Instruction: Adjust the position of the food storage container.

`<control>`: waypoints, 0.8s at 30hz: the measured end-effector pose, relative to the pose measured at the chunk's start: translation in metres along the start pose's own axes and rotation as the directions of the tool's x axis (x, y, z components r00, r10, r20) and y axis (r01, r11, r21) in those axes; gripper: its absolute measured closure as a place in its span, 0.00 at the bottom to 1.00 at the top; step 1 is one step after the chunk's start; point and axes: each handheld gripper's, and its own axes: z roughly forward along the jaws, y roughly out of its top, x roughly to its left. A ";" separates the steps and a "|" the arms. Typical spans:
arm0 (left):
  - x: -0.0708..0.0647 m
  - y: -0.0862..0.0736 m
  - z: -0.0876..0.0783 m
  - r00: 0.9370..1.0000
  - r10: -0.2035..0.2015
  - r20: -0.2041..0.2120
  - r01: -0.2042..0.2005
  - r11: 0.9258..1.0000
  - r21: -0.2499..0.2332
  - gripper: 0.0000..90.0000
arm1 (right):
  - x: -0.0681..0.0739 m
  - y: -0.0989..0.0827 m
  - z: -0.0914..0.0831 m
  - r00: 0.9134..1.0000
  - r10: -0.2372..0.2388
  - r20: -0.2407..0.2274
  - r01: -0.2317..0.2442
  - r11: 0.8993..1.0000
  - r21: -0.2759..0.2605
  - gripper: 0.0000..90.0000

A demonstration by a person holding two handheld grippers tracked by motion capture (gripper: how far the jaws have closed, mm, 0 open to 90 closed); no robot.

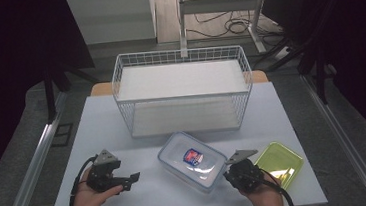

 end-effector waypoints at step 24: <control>0.003 -0.001 -0.001 1.000 -0.015 -0.021 0.015 1.000 -0.009 0.17 | 0.053 0.016 -0.013 0.978 -0.109 -0.176 0.095 0.992 -0.087 0.99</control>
